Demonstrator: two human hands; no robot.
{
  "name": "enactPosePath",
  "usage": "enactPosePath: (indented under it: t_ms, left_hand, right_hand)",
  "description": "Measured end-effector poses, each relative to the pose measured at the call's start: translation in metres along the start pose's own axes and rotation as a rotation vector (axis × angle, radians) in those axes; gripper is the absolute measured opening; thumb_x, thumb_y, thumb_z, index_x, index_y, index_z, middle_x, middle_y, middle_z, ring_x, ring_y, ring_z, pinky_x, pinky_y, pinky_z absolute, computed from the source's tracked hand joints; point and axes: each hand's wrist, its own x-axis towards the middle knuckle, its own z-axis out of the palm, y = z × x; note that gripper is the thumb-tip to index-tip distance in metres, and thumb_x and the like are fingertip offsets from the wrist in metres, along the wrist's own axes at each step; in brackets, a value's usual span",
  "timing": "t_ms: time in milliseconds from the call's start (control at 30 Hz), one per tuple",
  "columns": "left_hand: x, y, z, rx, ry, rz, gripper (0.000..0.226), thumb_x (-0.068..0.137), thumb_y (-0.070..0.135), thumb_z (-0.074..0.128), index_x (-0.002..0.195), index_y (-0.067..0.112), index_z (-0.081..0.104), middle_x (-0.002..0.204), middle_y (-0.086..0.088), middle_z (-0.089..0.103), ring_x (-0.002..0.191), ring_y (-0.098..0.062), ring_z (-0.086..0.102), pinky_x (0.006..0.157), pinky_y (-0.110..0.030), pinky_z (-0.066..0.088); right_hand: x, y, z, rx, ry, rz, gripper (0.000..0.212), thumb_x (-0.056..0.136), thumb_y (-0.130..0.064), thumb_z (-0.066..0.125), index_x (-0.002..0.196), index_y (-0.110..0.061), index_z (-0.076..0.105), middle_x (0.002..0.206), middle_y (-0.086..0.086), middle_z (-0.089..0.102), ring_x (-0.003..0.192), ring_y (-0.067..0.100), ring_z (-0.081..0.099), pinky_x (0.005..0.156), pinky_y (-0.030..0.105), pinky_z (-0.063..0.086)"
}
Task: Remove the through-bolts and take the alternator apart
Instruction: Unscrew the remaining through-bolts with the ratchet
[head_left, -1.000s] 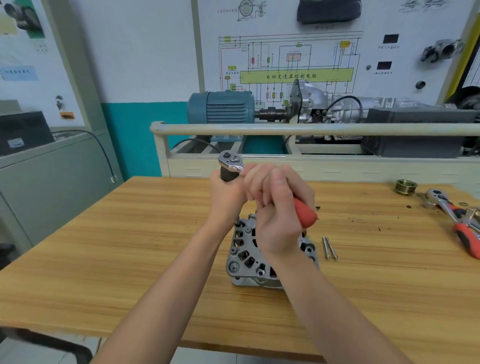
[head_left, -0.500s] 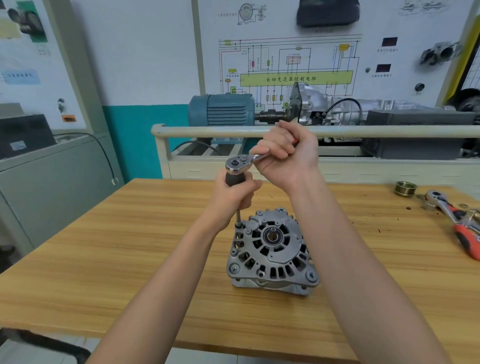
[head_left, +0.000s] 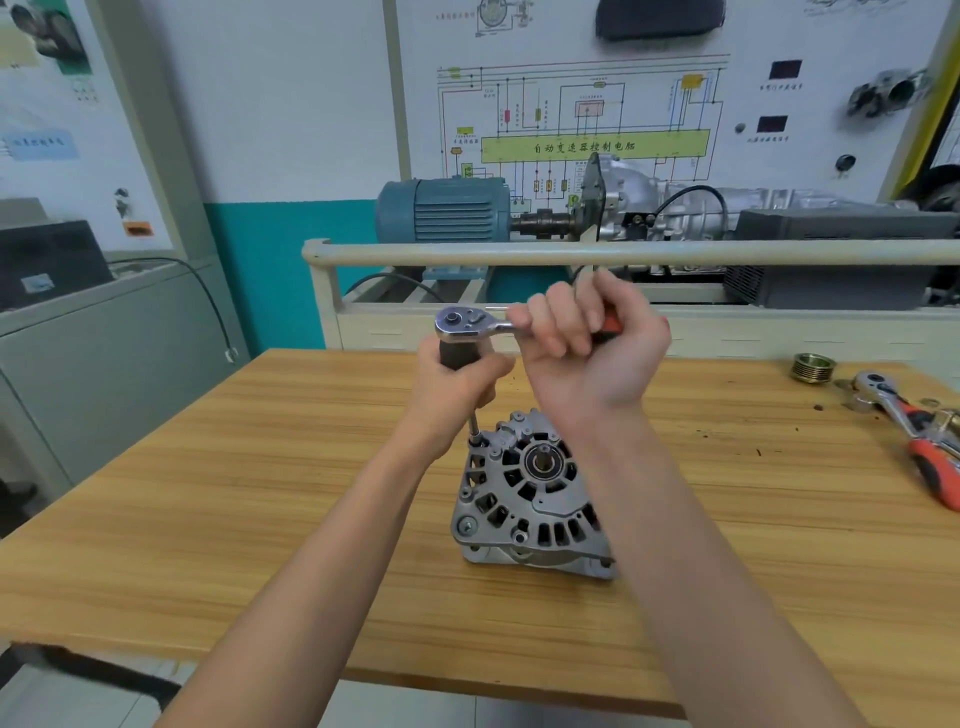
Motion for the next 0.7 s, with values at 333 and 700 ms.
enactPosePath:
  t_ms: [333,700]
  left_hand:
    - [0.007,0.005,0.003,0.013,-0.162,-0.085,0.04,0.071,0.006,0.056,0.039,0.024,0.04,0.037,0.008,0.03,0.034,-0.009,0.022,0.04,-0.015,0.022]
    - [0.003,0.0,0.012,0.069,0.222,0.012,0.022,0.072,0.003,0.061,0.058,0.008,0.045,0.051,-0.004,0.034,0.048,-0.016,0.029,0.047,-0.024,0.024]
  right_hand:
    - [0.036,-0.013,-0.001,0.149,0.158,0.273,0.042,0.081,-0.014,0.04,0.04,-0.017,0.034,0.034,-0.006,0.024,0.03,0.011,0.023,0.043,0.021,0.032]
    - [-0.024,0.02,-0.002,-0.301,-0.166,-0.385,0.038,0.084,-0.008,0.04,0.048,-0.019,0.039,0.043,-0.003,0.037,0.045,0.016,0.035,0.062,0.034,0.041]
